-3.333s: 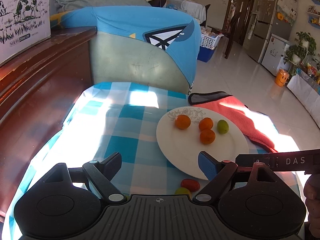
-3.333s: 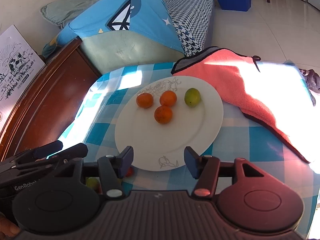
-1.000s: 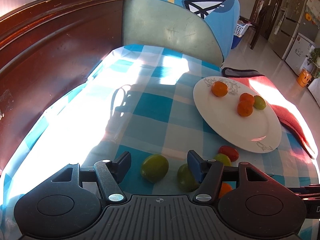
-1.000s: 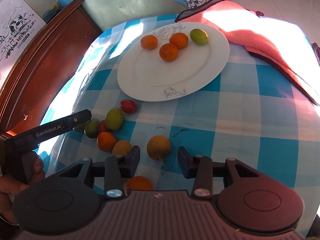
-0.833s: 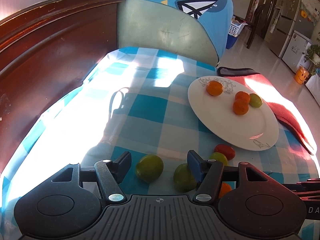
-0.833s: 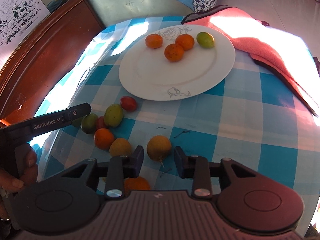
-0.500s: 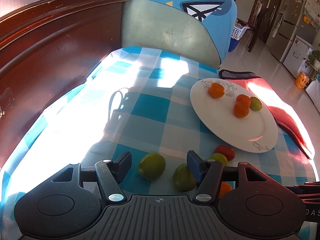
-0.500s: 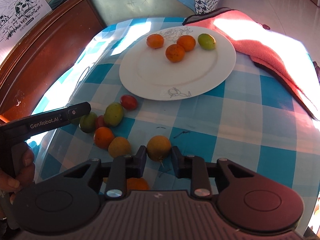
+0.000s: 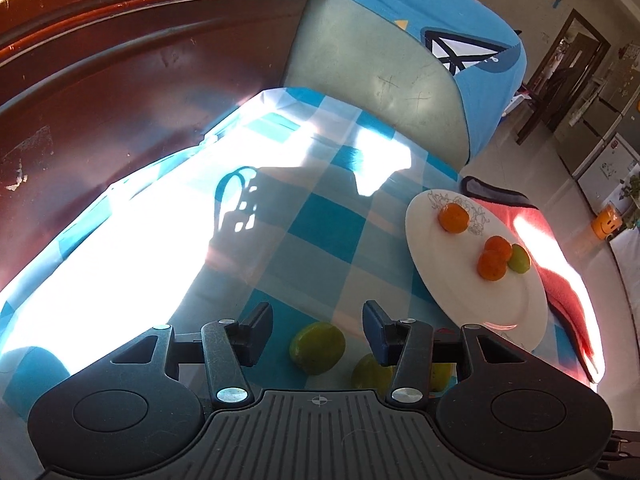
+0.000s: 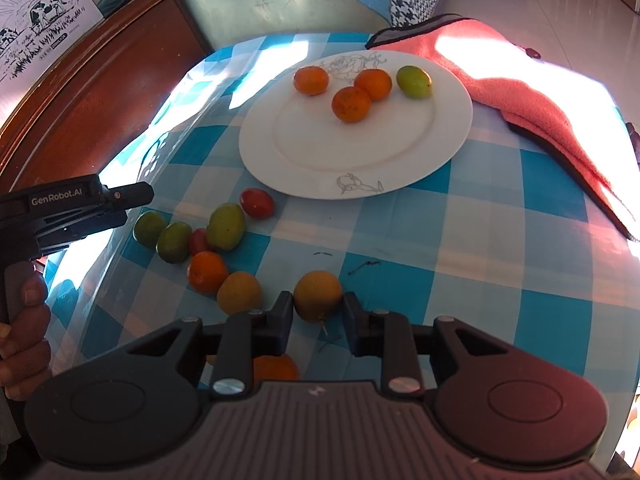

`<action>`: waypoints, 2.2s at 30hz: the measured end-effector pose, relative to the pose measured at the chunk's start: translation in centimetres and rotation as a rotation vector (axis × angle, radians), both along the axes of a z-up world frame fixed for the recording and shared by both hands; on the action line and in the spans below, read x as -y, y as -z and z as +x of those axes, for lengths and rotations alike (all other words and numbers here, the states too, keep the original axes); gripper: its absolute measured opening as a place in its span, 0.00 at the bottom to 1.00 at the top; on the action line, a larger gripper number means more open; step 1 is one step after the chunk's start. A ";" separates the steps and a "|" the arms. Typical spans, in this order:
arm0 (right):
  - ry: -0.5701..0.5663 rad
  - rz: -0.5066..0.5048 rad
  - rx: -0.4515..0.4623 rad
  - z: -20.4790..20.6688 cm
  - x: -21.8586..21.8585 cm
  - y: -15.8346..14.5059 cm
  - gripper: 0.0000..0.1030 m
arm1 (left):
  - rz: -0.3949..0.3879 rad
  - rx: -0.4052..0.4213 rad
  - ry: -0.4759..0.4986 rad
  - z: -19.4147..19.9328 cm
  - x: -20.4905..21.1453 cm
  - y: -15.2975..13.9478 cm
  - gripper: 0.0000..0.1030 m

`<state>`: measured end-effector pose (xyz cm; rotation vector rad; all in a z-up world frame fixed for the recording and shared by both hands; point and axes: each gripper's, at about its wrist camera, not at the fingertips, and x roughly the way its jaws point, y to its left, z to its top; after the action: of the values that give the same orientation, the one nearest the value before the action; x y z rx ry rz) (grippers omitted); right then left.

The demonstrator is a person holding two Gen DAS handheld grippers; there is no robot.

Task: Organize fruits
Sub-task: 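Grasp a green fruit with the left tool while the right tool grasps an orange, then carry the green fruit in the left tool while the right tool carries its orange to the plate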

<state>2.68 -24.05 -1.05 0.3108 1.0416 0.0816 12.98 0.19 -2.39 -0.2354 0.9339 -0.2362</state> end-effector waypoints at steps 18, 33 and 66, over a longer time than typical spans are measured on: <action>0.001 0.007 0.008 -0.2 0.2 -0.1 0.26 | 0.126 0.045 0.053 -1.3 2.7 0.4 0.28; 0.026 0.053 0.168 0.0 1.5 -4.3 0.26 | 0.134 0.222 0.142 -2.9 5.1 -4.2 0.28; 0.139 0.042 0.134 6.6 5.9 -3.0 0.26 | 0.201 0.221 0.358 1.9 13.0 -3.1 0.28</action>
<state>9.27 -29.95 1.96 0.4093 0.8842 -0.0012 14.85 -12.80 0.67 0.1440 0.7690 -0.4854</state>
